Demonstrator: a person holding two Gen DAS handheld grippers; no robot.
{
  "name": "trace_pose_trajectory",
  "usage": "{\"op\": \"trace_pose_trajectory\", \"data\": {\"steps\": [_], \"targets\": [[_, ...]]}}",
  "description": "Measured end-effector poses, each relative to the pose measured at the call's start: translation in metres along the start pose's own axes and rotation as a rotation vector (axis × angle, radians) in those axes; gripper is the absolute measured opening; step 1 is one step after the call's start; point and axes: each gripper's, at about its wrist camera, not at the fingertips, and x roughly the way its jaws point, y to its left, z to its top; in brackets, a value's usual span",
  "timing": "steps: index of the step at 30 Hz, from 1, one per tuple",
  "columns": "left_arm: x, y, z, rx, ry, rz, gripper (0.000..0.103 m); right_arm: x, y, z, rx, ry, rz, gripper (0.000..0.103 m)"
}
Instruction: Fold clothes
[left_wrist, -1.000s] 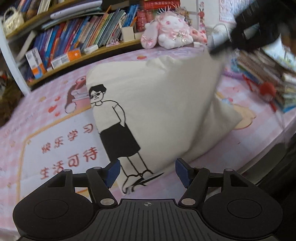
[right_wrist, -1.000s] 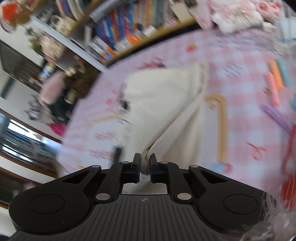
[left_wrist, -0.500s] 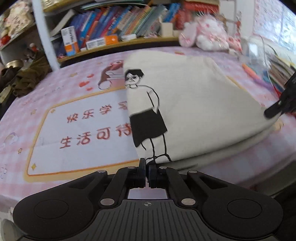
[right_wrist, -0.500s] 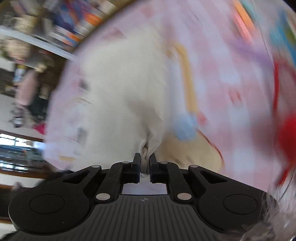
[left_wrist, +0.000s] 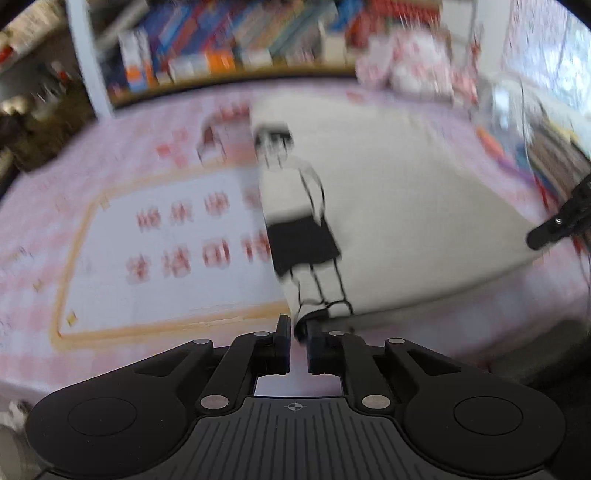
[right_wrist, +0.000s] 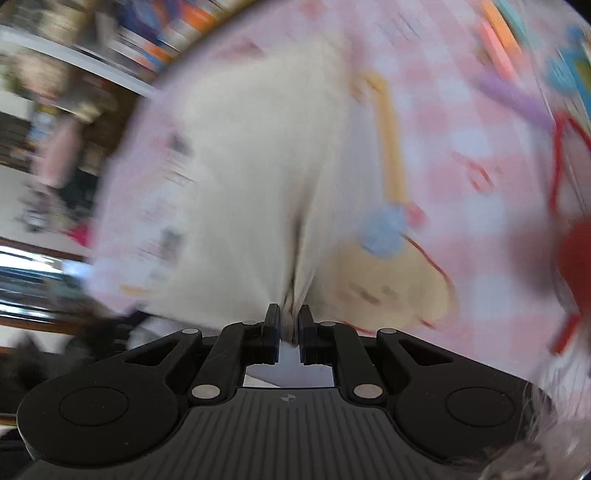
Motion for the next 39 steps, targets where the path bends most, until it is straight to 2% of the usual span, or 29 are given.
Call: {"op": "trace_pose_trajectory", "data": {"steps": [1, 2, 3, 4, 8, 10, 11, 13, 15, 17, 21, 23, 25, 28, 30, 31, 33, 35, 36, 37, 38, 39], "targets": [[-0.002, 0.003, -0.002, 0.014, 0.021, -0.012, 0.016, -0.001, -0.001, -0.001, 0.004, 0.002, -0.011, 0.018], [-0.009, 0.006, -0.005, 0.03, 0.018, -0.025, 0.029, -0.006, 0.001, -0.003, -0.007, -0.018, -0.022, 0.028], [-0.016, 0.012, -0.007, 0.039, 0.011, -0.04, 0.037, -0.012, 0.003, -0.003, -0.025, -0.047, -0.035, 0.043], [-0.023, 0.021, -0.008, 0.03, -0.006, -0.059, 0.048, -0.018, 0.006, -0.003, -0.043, -0.078, -0.054, 0.045], [-0.028, 0.065, 0.018, -0.082, -0.12, -0.151, 0.059, -0.023, 0.023, 0.001, -0.087, -0.177, -0.125, 0.045], [-0.008, 0.086, 0.046, -0.157, -0.167, -0.211, 0.059, -0.011, 0.03, 0.004, -0.065, -0.194, -0.128, 0.044], [0.004, 0.096, 0.061, -0.187, -0.19, -0.248, 0.059, -0.003, 0.034, 0.005, -0.052, -0.199, -0.128, 0.041], [0.036, 0.112, 0.092, -0.23, -0.212, -0.319, 0.059, 0.008, 0.04, 0.002, -0.039, -0.222, -0.187, 0.035], [0.069, 0.123, 0.119, -0.272, -0.191, -0.365, 0.058, 0.014, 0.04, -0.003, -0.013, -0.266, -0.241, 0.028], [0.104, 0.134, 0.147, -0.325, -0.16, -0.417, 0.058, 0.016, 0.036, -0.007, 0.051, -0.303, -0.239, 0.022], [0.165, 0.157, 0.182, -0.52, -0.059, -0.51, 0.056, 0.02, 0.037, -0.014, 0.128, -0.359, -0.266, 0.02], [0.185, 0.165, 0.194, -0.598, -0.044, -0.562, 0.056, 0.024, 0.04, -0.016, 0.154, -0.384, -0.286, 0.02], [0.201, 0.168, 0.203, -0.629, -0.034, -0.594, 0.056, 0.024, 0.038, -0.019, 0.2, -0.4, -0.285, 0.02], [0.221, 0.167, 0.213, -0.628, -0.001, -0.653, 0.048, 0.025, 0.034, -0.02, 0.274, -0.421, -0.28, 0.022], [0.225, 0.162, 0.216, -0.594, 0.001, -0.653, 0.024, 0.023, 0.032, -0.023, 0.31, -0.432, -0.28, 0.023], [0.218, 0.157, 0.218, -0.532, -0.035, -0.626, 0.01, 0.023, 0.032, -0.024, 0.323, -0.438, -0.283, 0.023], [0.193, 0.141, 0.221, -0.362, -0.158, -0.57, 0.01, 0.023, 0.034, -0.026, 0.343, -0.45, -0.29, 0.023], [0.171, 0.123, 0.22, -0.189, -0.268, -0.547, 0.01, 0.024, 0.037, -0.028, 0.352, -0.459, -0.303, 0.023], [0.17, 0.117, 0.222, -0.144, -0.276, -0.523, 0.013, 0.025, 0.039, -0.028, 0.354, -0.462, -0.312, 0.024], [0.182, 0.117, 0.225, -0.153, -0.223, -0.482, 0.016, 0.026, 0.041, -0.028, 0.354, -0.462, -0.32, 0.024], [0.196, 0.12, 0.229, -0.184, -0.169, -0.46, 0.02, 0.027, 0.042, -0.027, 0.352, -0.458, -0.329, 0.025], [0.211, 0.129, 0.229, -0.259, -0.118, -0.482, 0.026, 0.027, 0.044, -0.026, 0.347, -0.452, -0.339, 0.025]]}}
